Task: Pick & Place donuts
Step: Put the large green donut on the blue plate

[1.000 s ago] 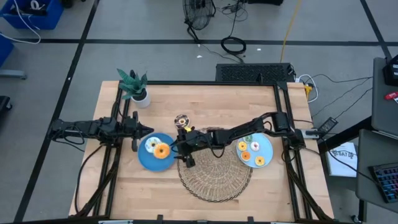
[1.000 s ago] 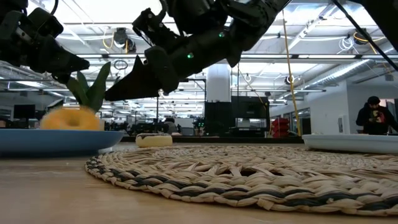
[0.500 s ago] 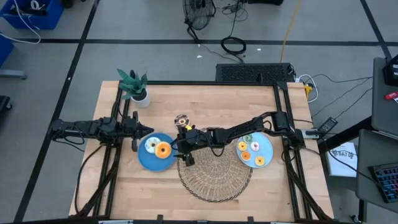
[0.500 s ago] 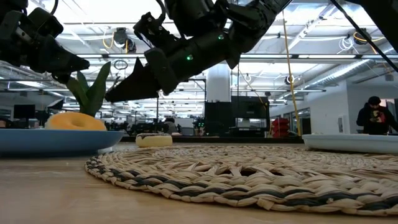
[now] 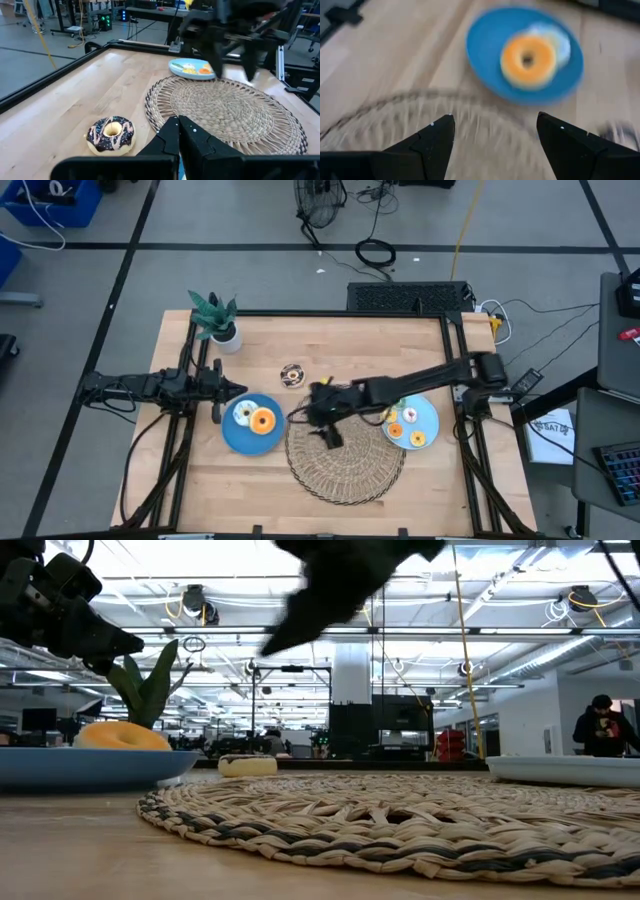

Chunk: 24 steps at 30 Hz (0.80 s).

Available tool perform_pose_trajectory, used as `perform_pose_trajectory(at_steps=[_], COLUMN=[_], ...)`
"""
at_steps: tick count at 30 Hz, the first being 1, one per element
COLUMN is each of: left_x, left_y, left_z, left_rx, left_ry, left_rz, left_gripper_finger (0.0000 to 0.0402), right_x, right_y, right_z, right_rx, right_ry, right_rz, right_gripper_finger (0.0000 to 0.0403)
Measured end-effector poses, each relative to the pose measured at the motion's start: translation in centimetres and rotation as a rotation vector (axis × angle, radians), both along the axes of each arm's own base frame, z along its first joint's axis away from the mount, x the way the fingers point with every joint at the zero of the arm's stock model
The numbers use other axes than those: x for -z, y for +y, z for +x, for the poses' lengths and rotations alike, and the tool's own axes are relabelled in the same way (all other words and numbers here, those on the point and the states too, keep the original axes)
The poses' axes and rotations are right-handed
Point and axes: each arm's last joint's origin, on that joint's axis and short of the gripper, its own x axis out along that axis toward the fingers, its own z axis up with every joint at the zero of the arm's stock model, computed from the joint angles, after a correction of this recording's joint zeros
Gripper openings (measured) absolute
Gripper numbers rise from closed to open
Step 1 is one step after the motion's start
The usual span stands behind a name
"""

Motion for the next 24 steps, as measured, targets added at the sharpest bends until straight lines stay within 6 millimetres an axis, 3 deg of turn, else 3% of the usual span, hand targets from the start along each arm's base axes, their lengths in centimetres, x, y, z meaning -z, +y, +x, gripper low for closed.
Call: perform_pose_trajectory(at_steps=[6, 15, 19, 24], left_x=[0.0, -0.1, -0.6, -1.8], left_y=[0.0, 0.2, 0.1, 0.1], left_z=[0.0, 0.0, 0.1, 0.2], left_rx=[-0.001, -0.038, -0.02, -0.031], left_ry=[-0.002, 0.01, -0.052, -0.19], left_rz=[0.0, 0.132, 0.063, -0.033], left_gripper_finger=[0.0008, 0.0008, 0.0008, 0.0008], right_x=[-1.1, 1.7, 3.3, 4.2], right_y=[-0.7, -2.2, -3.1, -3.5], right_z=[-6.0, -15.5, -18.6, -20.8], right_rx=[0.052, 0.244, 0.375, 0.418], right_ry=[-0.031, -0.281, -0.346, -0.386], right_rz=[0.065, 0.199, 0.137, 0.128], right_gripper_finger=[0.0265, 0.0265, 0.0265, 0.0265])
